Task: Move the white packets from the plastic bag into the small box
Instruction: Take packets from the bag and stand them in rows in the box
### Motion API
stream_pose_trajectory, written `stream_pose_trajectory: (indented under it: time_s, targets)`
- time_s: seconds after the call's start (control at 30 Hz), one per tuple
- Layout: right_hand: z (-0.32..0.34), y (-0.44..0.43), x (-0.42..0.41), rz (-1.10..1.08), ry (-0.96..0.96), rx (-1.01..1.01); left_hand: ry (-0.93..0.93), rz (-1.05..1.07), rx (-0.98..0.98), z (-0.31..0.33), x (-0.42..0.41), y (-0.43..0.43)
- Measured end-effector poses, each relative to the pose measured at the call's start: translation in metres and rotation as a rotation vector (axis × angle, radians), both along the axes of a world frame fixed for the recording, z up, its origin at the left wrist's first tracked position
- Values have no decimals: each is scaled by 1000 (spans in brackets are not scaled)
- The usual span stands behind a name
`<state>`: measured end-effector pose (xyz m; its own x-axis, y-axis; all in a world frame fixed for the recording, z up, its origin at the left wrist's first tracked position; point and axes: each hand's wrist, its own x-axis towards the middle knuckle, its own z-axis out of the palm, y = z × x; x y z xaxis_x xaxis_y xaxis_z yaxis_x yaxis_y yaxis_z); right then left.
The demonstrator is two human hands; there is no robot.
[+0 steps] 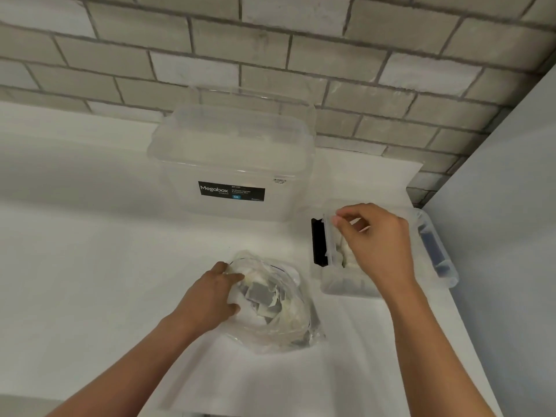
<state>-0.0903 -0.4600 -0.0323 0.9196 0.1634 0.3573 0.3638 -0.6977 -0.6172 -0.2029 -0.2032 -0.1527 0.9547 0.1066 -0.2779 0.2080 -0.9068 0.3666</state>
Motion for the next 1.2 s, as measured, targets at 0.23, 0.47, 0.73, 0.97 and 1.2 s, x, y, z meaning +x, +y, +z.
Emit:
stream_pose_trajectory:
  time_s: [0.23,0.47,0.73,0.97,1.2]
  targets:
    - [-58,80,-88,388,359,-321,-47,-27,-28,-5,-2,5]
    - [-106,90,-83,197,248,-683,-146,-87,-64,-16,-8,14]
    - [-86,97,-87,210,216,-696,-365,-232,12,-10,-11,21]
    - [-37,105,-97,215,238,-759,-501,-356,-175,12,-10,25]
    - [-14,90,-95,194,302,-487,-230,-143,-768,24,-8,24]
